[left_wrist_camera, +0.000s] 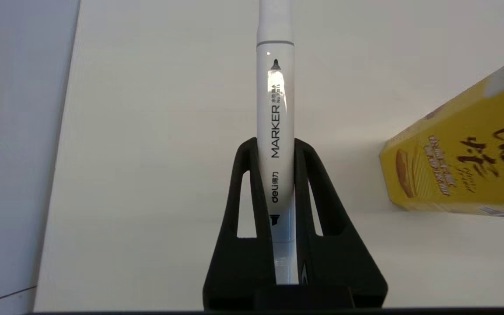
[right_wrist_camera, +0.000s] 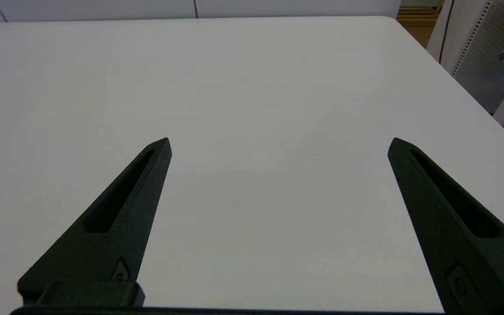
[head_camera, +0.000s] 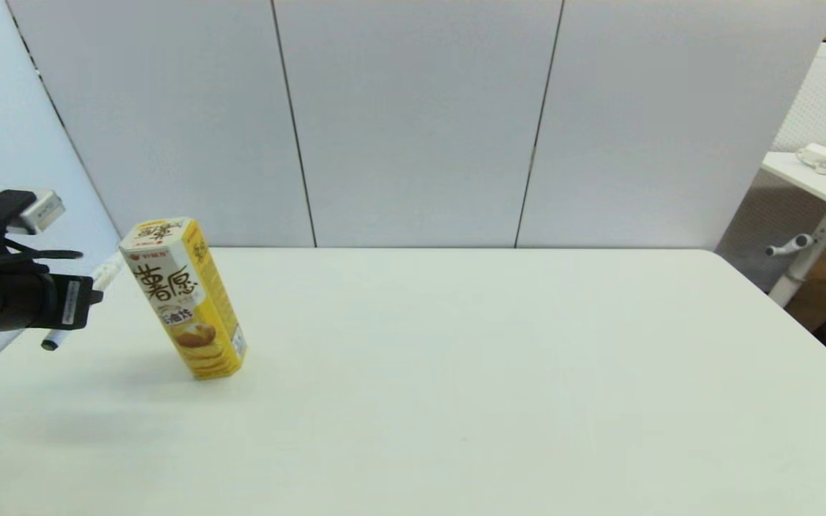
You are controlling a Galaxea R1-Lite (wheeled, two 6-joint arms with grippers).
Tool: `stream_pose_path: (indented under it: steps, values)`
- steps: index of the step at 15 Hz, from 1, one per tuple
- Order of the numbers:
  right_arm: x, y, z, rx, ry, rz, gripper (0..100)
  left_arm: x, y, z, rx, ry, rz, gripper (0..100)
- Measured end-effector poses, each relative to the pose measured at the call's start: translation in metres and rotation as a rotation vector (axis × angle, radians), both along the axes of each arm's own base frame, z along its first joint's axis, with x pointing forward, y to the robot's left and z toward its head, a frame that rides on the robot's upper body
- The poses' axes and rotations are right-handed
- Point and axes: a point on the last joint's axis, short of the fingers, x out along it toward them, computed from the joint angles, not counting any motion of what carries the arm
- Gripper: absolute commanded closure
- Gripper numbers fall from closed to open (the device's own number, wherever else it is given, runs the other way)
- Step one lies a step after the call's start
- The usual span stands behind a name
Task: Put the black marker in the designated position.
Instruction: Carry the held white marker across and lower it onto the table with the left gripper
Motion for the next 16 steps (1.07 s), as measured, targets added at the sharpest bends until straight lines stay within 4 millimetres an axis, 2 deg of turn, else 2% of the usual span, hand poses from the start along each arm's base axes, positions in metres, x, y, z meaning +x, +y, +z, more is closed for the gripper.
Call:
stream_pose_path:
  steps: [7,16]
  values:
    - [0.0,0.0,0.0,0.0,0.0,0.0,0,0.005,0.001,-0.022,-0.029,0.091,0.009,100]
    - [0.0,0.0,0.0,0.0,0.0,0.0,0,0.011,0.0,-0.039,-0.068,0.176,-0.018,100]
